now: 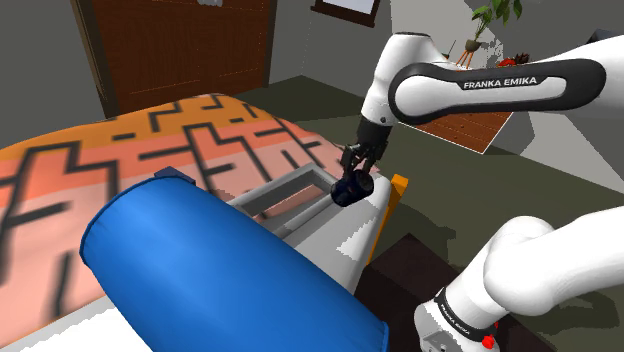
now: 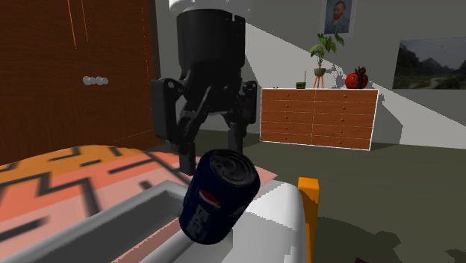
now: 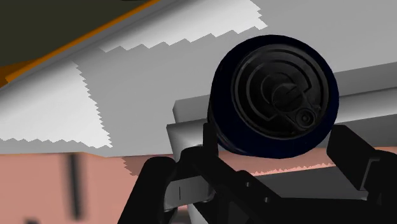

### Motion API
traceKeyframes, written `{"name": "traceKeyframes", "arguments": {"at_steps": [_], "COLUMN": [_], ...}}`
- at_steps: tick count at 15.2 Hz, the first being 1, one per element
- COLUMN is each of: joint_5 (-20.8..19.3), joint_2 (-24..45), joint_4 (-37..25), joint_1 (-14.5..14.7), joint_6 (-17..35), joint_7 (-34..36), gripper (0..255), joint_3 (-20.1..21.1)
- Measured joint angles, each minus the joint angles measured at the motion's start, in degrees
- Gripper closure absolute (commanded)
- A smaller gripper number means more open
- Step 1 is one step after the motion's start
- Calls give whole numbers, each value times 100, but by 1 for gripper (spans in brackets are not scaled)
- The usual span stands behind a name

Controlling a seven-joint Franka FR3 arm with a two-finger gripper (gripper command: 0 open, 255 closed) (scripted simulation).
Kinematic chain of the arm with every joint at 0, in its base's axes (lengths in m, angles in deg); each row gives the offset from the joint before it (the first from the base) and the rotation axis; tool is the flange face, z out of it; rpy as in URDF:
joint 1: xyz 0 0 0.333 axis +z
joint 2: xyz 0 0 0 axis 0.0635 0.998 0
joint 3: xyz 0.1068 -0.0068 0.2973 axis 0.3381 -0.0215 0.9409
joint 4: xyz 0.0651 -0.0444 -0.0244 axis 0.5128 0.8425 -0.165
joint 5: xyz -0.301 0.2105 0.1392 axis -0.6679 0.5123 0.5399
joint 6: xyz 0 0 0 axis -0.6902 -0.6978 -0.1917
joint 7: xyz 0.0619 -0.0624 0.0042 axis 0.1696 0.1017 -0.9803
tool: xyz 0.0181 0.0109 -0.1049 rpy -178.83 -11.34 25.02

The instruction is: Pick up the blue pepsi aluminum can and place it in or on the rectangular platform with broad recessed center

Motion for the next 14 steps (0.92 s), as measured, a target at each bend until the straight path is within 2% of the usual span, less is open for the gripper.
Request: {"name": "traceKeyframes", "arguments": {"at_steps": [11,14], "joint_5": [-27,0], "joint_2": [-131,283], "joint_4": [-727,-1211], "joint_1": [-14,26], "joint_6": [-859,-925], "joint_7": [-3,172], "gripper": [255,255], "joint_3": [-40,95]}}
